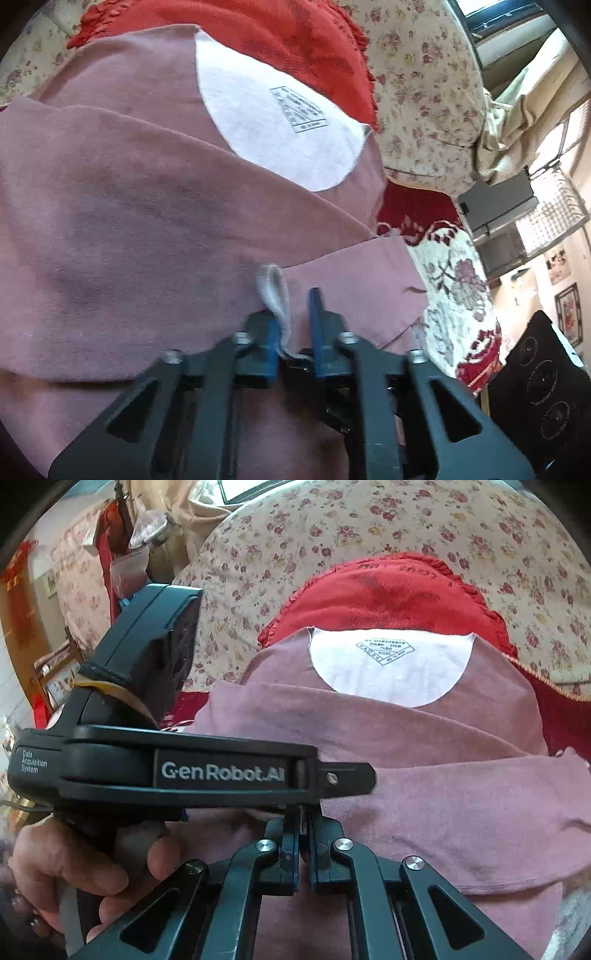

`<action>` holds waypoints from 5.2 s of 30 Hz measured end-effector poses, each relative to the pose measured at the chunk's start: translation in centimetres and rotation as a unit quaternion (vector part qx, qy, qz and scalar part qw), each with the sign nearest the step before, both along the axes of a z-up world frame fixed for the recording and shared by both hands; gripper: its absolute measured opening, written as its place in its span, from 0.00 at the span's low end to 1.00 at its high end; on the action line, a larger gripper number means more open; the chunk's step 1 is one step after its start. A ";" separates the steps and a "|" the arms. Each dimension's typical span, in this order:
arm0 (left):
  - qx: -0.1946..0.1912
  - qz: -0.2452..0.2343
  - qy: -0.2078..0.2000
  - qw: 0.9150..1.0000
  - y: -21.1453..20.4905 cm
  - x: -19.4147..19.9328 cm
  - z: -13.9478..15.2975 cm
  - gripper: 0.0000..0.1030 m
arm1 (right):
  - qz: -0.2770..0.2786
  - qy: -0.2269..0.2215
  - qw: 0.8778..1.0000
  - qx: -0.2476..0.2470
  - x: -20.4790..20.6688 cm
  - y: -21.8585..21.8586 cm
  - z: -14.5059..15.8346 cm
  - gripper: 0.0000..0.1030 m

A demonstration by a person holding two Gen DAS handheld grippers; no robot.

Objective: Fold small clothes

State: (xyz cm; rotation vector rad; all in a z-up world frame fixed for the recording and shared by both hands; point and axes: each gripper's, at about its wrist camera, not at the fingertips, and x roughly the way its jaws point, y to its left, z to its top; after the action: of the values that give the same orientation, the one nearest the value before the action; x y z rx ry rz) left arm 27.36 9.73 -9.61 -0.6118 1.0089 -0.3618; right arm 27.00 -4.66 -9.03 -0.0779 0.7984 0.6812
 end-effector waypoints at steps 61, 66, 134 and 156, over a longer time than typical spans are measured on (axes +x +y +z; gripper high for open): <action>0.238 0.119 -0.050 0.963 7.8 -2.1 1.7 0.19 | -0.093 0.055 0.986 -0.129 8.6 -11.8 -1.7 0.23; 0.228 0.137 -0.033 0.963 8.2 -2.2 0.2 0.19 | -0.112 0.076 0.986 -0.095 8.8 -12.8 -1.9 0.24; 0.213 0.102 -0.108 0.966 8.7 -17.6 5.1 0.61 | -0.107 0.033 0.993 -0.034 -14.2 -19.4 4.6 0.28; 0.170 0.108 -0.066 0.977 9.9 -23.5 3.2 0.61 | -0.104 0.156 0.976 -0.112 -21.1 -19.8 -3.2 0.12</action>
State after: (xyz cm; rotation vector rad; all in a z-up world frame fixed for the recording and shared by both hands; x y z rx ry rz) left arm 3.90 19.65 -6.36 -0.3755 0.8434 -0.0332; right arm 5.85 -24.44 -12.22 -0.0919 1.1684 0.4065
